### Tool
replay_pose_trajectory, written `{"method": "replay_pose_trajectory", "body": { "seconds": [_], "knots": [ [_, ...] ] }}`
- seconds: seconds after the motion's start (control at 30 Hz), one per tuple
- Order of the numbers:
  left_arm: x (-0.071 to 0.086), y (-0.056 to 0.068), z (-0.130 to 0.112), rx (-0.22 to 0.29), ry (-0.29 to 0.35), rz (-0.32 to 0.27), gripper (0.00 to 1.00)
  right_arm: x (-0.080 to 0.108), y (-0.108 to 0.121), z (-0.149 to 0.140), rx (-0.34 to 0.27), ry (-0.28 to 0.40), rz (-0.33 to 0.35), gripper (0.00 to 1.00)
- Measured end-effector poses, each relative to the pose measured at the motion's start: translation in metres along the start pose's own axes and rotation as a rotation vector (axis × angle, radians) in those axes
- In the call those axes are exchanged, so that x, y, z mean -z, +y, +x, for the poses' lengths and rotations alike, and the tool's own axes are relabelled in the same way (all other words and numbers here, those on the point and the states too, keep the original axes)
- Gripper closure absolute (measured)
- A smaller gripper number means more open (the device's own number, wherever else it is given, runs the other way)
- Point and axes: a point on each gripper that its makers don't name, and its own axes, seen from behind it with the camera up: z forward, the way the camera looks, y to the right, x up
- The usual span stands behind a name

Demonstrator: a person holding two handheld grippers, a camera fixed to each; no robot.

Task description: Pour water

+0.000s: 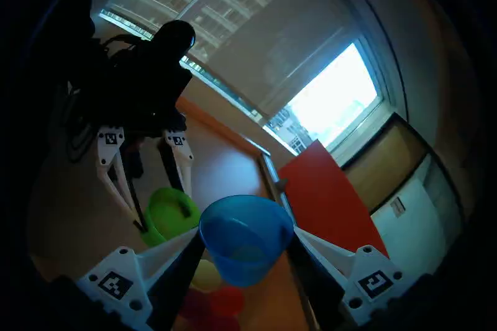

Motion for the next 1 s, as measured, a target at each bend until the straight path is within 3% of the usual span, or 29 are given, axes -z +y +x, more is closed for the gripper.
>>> {"method": "replay_pose_trajectory", "body": {
  "seconds": [1.0],
  "knots": [
    [0.002, 0.002, 0.014, 0.024, 0.071, 0.003, 0.16, -0.012, 0.009, 0.010, 0.123, -0.024, 0.011, 0.10]
  ]
}}
